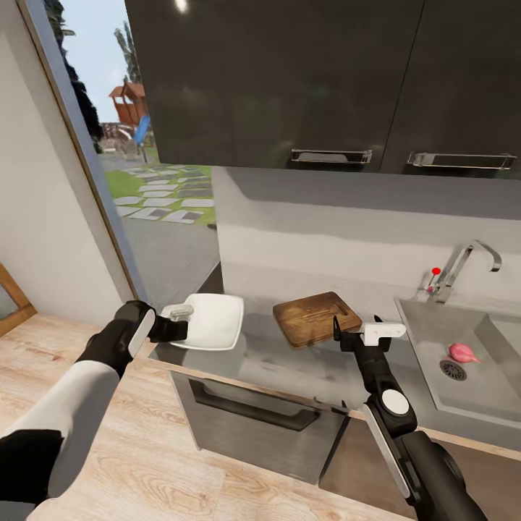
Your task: In the kitchen, take the Vidalia onion out of the sink, dice it on the chopping board with the paring knife, put the diced onion into the bowl on the countertop, then place both the paring knife and the chopping board into the sink.
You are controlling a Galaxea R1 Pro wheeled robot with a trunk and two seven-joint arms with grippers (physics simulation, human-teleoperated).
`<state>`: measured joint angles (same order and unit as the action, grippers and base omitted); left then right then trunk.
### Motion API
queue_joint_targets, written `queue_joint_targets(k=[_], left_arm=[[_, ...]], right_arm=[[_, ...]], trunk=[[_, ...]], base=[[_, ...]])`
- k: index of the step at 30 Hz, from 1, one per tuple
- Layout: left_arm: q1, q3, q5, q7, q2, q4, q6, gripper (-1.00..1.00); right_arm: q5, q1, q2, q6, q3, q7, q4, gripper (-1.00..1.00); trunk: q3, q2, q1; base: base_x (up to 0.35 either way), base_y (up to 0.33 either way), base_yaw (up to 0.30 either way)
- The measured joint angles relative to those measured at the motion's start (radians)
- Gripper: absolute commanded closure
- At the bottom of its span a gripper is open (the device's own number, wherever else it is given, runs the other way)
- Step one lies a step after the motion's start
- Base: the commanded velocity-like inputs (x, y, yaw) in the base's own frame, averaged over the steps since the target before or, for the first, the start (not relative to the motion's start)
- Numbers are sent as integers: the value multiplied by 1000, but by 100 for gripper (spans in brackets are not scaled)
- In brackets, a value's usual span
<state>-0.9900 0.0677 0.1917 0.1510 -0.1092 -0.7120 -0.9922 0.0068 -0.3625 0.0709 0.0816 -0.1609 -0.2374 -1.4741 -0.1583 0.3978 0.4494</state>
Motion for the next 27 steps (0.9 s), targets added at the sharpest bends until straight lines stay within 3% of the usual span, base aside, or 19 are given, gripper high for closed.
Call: queue_joint_targets(k=[9,27], left_arm=[[-40,-2,-1,-23,-2,100,5,100],[-48,-3,8,-25,-3,118,6,100]], right_arm=[[0,0,0,0,0,0,0,-100],[0,0,0,-1,-3,2,0,-100]], trunk=[[0,0,0],[0,0,0]], base=[[0,0,0],[0,0,0]])
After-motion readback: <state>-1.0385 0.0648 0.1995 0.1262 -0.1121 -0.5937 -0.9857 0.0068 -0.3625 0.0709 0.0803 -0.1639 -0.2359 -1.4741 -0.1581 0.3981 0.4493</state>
